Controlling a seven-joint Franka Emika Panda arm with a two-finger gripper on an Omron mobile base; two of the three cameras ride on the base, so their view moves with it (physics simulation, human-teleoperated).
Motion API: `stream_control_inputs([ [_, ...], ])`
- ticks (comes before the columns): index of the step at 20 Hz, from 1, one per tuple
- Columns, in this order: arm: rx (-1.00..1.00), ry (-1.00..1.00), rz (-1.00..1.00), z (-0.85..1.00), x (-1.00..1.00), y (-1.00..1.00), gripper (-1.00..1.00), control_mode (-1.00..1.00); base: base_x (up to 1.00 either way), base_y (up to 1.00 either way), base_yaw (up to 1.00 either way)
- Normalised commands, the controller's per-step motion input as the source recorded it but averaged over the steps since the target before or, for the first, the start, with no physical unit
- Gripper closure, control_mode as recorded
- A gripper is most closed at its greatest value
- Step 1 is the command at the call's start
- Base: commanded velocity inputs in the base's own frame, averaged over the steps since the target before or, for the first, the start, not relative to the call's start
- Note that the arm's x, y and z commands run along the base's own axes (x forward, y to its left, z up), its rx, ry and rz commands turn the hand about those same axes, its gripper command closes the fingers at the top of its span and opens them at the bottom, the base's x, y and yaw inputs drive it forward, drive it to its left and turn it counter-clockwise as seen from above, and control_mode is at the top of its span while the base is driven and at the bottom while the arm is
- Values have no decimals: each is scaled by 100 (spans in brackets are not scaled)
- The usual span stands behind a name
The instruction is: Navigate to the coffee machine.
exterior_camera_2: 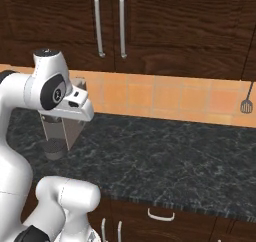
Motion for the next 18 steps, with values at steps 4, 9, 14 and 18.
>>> stream_control_inputs([
  [4,0,0,0,0,0,0,-100,100,1,0,0],
  [9,0,0,0,0,0,0,-100,100,0,0,0],
  [14,0,0,0,0,0,0,-100,100,0,20,0],
  [18,0,0,0,0,0,0,-100,100,0,100,4],
])
